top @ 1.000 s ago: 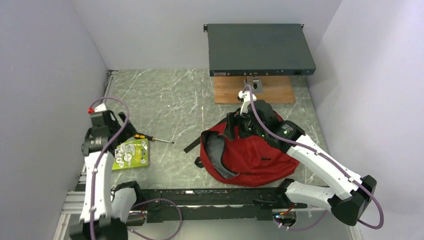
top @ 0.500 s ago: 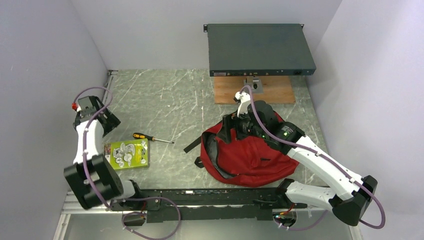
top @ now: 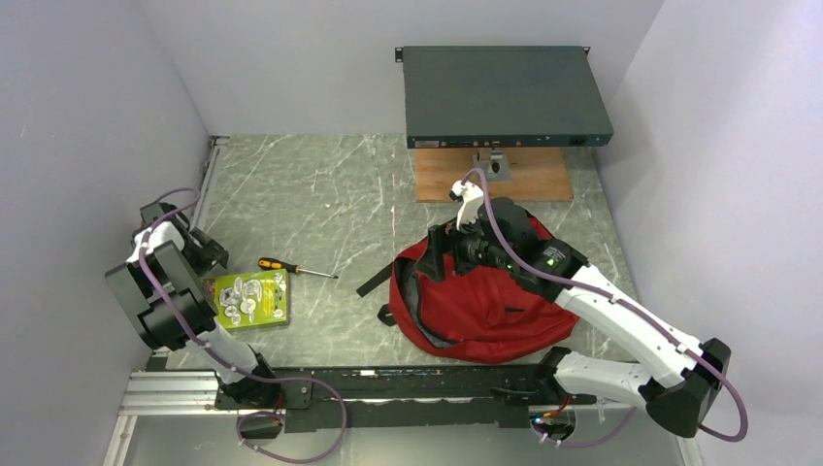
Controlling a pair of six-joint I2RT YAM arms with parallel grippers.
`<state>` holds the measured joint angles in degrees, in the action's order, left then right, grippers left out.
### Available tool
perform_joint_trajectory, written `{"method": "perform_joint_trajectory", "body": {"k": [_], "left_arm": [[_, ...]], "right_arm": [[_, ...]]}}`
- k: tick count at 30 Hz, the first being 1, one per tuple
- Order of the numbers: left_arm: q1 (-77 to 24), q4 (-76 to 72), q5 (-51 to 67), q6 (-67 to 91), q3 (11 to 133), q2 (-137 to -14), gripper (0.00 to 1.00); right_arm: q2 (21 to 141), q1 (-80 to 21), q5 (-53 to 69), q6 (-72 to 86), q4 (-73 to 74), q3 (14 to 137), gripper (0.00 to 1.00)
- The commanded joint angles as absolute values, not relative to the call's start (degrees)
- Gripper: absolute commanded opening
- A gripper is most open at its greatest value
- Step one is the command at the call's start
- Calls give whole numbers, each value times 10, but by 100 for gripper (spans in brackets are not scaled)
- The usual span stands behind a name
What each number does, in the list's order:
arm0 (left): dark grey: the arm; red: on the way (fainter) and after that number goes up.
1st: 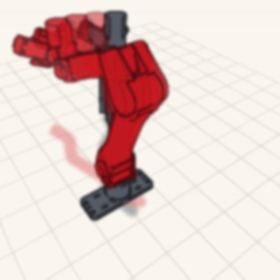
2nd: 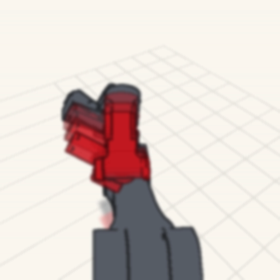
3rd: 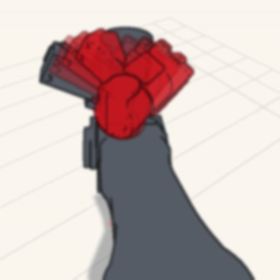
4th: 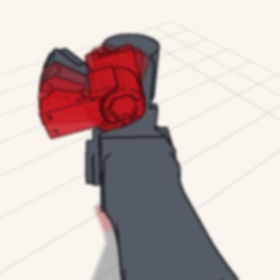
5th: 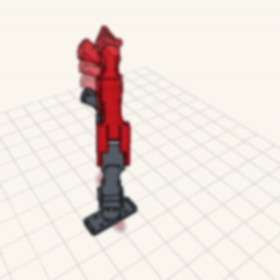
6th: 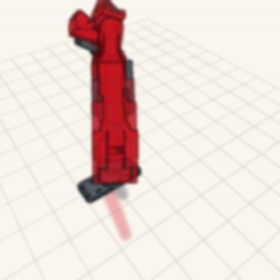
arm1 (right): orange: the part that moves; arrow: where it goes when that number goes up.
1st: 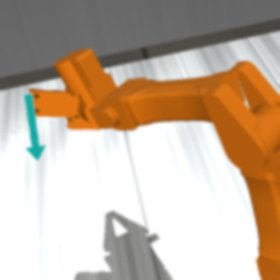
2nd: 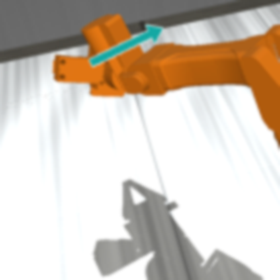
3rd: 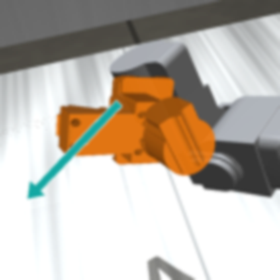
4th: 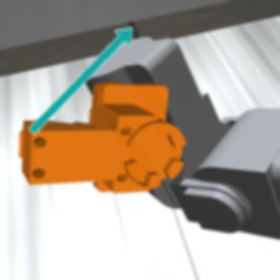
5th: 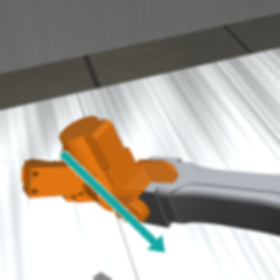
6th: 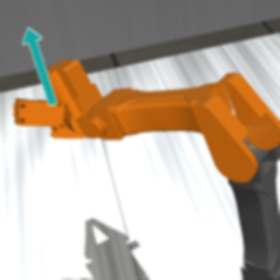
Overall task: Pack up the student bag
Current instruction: Pick up the book from the center of the board.
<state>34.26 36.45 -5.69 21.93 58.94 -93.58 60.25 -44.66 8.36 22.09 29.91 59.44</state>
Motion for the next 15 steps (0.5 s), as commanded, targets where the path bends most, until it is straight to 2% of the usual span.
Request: {"method": "perform_joint_trajectory", "body": {"k": [1,4,7,11,15], "left_arm": [[348,354,12,235,569,-933,100],[338,354,37,245,541,-913,95],[306,347,55,255,512,-874,95],[288,316,135,288,449,-817,92],[223,291,181,321,405,-768,93]], "right_arm": [[597,-450,94,224,269,592,89],[603,-453,93,229,253,594,89],[621,-465,86,239,242,613,89],[657,-519,54,240,231,654,89],[712,-570,55,252,207,685,89]]}}
